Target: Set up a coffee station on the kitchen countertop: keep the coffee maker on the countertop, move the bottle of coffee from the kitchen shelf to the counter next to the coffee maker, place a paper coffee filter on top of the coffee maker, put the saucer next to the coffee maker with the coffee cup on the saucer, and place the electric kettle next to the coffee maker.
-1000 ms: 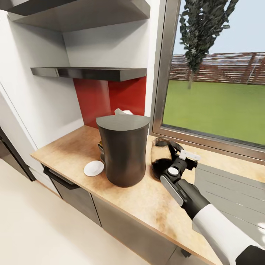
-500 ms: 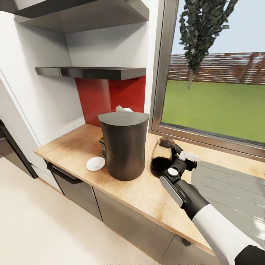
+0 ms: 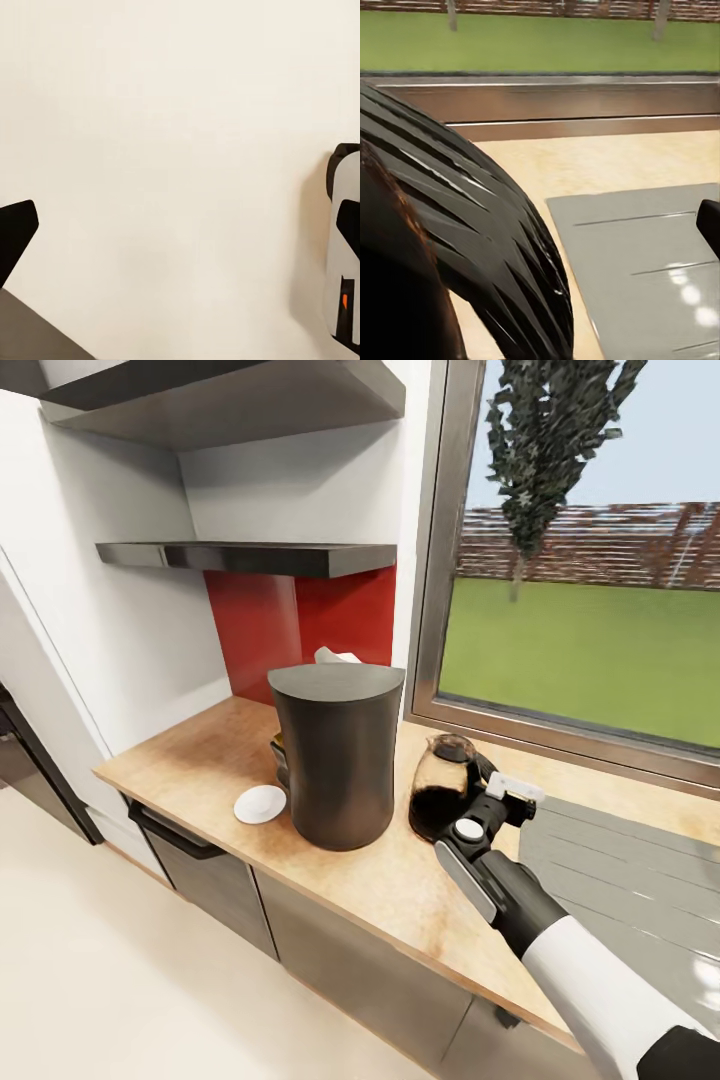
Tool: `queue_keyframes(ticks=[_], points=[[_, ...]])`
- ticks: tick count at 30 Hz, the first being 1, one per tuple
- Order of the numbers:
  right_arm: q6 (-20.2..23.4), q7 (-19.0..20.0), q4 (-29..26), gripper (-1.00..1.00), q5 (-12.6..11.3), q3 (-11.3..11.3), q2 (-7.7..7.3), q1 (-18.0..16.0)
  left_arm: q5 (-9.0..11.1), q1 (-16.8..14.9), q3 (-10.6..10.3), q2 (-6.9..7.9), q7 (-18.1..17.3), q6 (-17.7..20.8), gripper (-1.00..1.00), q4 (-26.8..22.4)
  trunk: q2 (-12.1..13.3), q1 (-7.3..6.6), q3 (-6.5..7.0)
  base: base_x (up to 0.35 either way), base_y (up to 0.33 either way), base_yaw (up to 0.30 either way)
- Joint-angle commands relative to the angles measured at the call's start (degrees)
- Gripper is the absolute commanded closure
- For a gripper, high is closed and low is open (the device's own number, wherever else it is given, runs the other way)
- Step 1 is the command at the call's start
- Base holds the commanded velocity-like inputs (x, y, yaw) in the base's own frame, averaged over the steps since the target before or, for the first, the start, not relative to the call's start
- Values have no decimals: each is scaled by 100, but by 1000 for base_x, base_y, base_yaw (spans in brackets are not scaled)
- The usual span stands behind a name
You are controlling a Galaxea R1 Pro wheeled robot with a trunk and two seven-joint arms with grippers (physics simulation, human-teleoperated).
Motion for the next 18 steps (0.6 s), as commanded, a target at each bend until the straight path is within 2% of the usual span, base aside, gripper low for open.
queue_keyframes(ticks=[1, 8, 18], points=[[35, -28, 34, -100, -53, 27, 15, -7, 60, 1, -42, 4, -18, -8, -100, -8, -10, 4, -11, 0, 0, 0], [-157, 50, 302, -100, -53, 25, 174, -7, 60, 1, -42, 8, -18, -8, -100, -8, -10, 4, -11, 0, 0, 0], [-218, 245, 510, -100, -53, 27, 242, 10, 60, 1, -42, 13, -18, -8, -100, -8, -10, 4, -11, 0, 0, 0]])
